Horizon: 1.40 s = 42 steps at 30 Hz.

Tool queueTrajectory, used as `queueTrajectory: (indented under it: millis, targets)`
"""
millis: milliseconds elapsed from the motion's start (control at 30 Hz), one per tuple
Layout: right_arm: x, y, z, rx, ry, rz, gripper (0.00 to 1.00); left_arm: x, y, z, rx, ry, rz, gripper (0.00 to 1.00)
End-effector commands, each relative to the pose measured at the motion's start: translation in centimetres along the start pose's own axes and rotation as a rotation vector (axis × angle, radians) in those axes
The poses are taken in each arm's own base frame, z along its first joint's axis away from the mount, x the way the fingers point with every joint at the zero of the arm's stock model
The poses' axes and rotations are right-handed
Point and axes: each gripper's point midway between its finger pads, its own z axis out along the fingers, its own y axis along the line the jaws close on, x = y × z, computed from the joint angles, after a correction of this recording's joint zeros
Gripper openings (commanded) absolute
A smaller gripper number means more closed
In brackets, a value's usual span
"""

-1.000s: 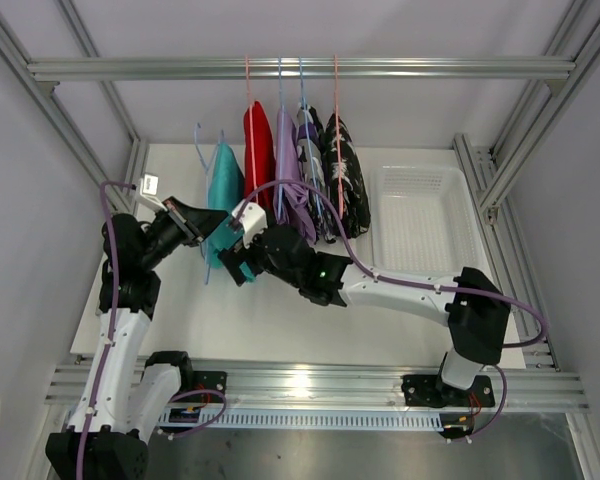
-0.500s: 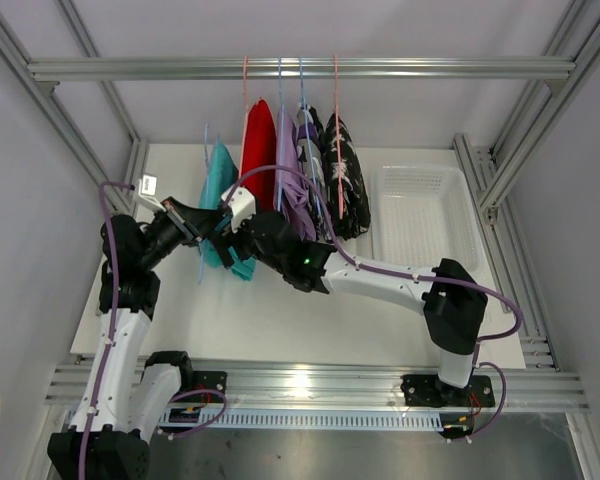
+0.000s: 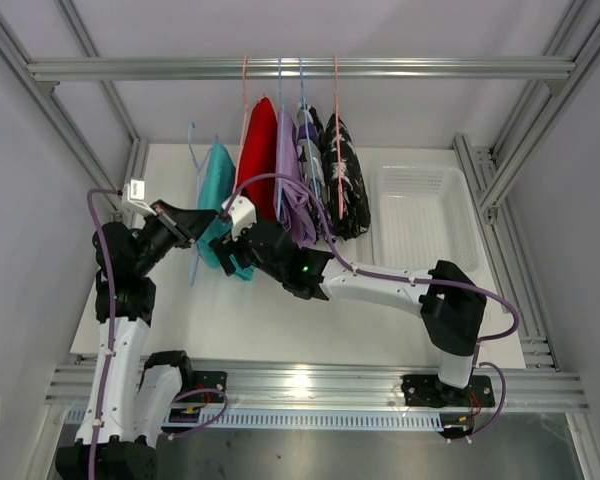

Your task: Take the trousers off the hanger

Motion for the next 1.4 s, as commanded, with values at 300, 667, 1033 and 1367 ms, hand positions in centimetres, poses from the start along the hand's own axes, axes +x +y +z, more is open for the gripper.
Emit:
queueTrajectory:
  millis: [300, 667, 1033, 1367]
  targets:
    - [-3.8, 3.3, -0.8, -0.102, -0.085, 0.017, 0.78, -1.7, -0.3, -0.6, -0.015, -0.084, 0.041, 0.0]
    - [-4.4, 2.2, 1.2, -0.074, -0.092, -0.002, 0.75, -1.7, 0.1, -0.8, -0.026, -0.096, 0.038, 0.0]
    - [-4.4, -0.6, 3.9, 0.046, -0.087, -0.046, 0.68, -1.7, 0.0, -0.8, -0.022, -0.092, 0.037, 0.0]
    - [-2.7, -2.8, 5.1, 0.14, -0.072, -0.092, 0.6, -1.7, -0.1, -0.8, -0.01, -0.088, 0.033, 0.0]
